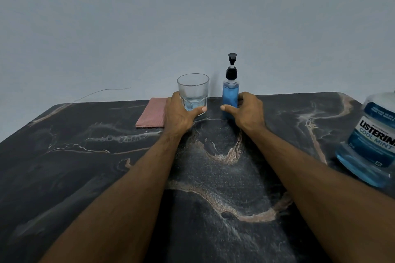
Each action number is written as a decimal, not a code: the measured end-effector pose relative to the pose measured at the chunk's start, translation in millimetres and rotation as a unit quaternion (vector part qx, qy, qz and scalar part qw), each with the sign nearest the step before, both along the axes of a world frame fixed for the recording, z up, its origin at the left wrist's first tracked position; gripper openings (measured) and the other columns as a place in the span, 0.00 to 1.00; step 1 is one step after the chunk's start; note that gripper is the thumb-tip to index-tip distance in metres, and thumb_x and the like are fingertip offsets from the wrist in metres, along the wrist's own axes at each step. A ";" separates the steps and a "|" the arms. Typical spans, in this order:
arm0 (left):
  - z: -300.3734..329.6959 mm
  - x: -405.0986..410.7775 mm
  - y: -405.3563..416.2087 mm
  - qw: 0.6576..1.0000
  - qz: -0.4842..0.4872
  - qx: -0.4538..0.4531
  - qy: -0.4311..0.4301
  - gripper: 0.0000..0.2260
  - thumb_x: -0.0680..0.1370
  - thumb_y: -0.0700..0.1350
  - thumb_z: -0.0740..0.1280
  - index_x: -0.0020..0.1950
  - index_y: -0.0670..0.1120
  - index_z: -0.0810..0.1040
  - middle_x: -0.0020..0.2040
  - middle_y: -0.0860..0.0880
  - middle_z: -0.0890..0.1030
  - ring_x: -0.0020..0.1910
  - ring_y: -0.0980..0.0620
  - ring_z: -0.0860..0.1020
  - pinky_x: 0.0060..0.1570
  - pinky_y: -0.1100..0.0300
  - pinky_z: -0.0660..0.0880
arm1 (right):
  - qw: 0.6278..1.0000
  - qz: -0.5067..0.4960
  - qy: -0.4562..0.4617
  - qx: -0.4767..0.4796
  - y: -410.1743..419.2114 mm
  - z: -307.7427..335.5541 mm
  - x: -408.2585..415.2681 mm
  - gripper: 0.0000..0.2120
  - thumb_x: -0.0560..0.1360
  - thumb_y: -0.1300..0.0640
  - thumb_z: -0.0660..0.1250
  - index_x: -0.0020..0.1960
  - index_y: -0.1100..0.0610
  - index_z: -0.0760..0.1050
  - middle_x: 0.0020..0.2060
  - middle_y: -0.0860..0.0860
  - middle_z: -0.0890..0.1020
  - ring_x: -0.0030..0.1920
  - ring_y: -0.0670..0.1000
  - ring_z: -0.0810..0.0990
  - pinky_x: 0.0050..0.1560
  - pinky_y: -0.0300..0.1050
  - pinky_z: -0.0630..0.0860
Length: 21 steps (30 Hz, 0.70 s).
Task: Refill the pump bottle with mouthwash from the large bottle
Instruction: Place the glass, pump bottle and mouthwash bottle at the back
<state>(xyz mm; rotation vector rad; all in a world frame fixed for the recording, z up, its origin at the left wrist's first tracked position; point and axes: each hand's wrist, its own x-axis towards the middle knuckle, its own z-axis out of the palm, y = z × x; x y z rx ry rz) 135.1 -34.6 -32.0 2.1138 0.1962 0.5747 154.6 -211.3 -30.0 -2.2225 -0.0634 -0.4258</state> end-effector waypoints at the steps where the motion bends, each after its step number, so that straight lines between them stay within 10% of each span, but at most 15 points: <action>1: -0.4 -0.3 -0.4 1.000 0.001 0.000 -0.003 0.34 0.64 0.52 0.79 0.65 0.44 0.70 0.63 0.46 0.76 0.59 0.47 0.76 0.57 0.52 0.77 | 1.000 0.000 0.001 -0.005 0.0 0.2 0.1 0.25 0.69 0.47 0.75 0.60 0.61 0.76 0.55 0.56 0.82 0.52 0.53 0.80 0.50 0.42 0.75; 21: 0.7 -6.4 -5.9 1.000 0.017 0.012 0.008 0.28 0.65 0.52 0.79 0.60 0.43 0.75 0.58 0.46 0.80 0.56 0.48 0.78 0.54 0.52 0.77 | 0.995 -0.032 0.053 -0.083 2.9 3.1 2.3 0.28 0.70 0.41 0.72 0.61 0.60 0.77 0.58 0.56 0.79 0.58 0.57 0.77 0.58 0.55 0.76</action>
